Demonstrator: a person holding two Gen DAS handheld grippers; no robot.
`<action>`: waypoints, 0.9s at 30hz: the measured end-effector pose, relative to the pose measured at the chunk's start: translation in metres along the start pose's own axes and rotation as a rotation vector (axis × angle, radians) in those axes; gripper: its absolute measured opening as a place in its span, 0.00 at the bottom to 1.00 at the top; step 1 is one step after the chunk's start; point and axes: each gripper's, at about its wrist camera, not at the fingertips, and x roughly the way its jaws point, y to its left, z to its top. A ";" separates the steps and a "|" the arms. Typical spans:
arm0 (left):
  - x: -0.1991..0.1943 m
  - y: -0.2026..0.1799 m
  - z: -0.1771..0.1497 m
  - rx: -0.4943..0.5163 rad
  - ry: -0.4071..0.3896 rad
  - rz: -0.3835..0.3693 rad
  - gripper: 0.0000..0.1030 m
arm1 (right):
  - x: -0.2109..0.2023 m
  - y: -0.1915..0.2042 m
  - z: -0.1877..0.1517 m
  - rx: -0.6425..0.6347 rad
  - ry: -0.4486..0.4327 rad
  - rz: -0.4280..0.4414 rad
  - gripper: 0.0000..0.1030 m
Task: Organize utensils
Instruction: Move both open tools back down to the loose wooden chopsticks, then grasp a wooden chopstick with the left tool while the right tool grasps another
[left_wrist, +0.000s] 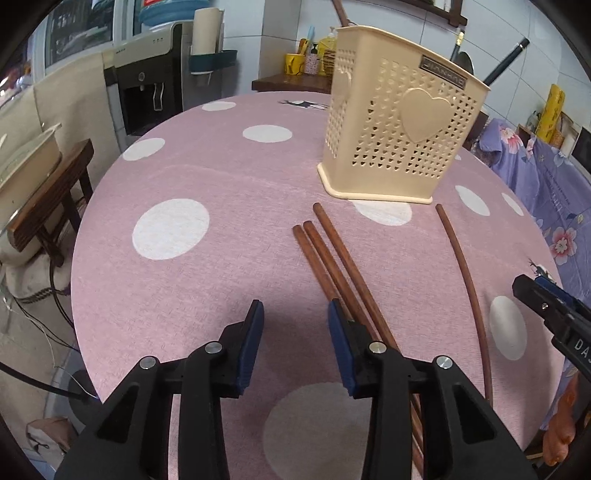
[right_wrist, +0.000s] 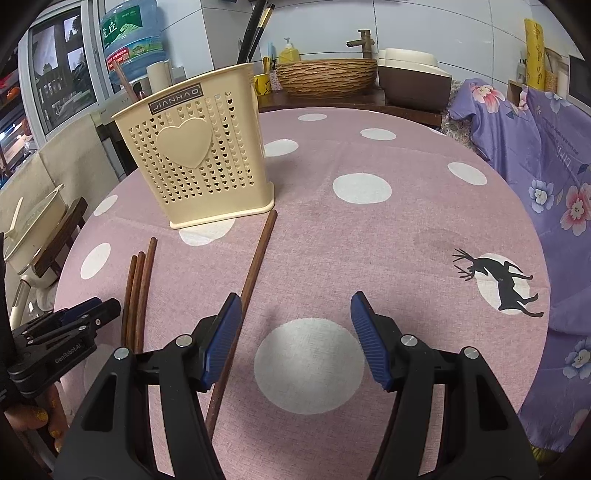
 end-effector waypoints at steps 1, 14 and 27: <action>-0.001 0.003 0.000 -0.022 0.004 -0.015 0.36 | 0.000 0.001 0.000 -0.001 0.001 0.000 0.60; 0.004 -0.015 0.003 0.035 -0.015 0.027 0.35 | 0.000 0.007 0.002 -0.020 0.009 0.000 0.60; 0.009 -0.018 0.010 -0.008 0.019 -0.035 0.35 | 0.013 0.010 0.013 0.005 0.045 0.016 0.60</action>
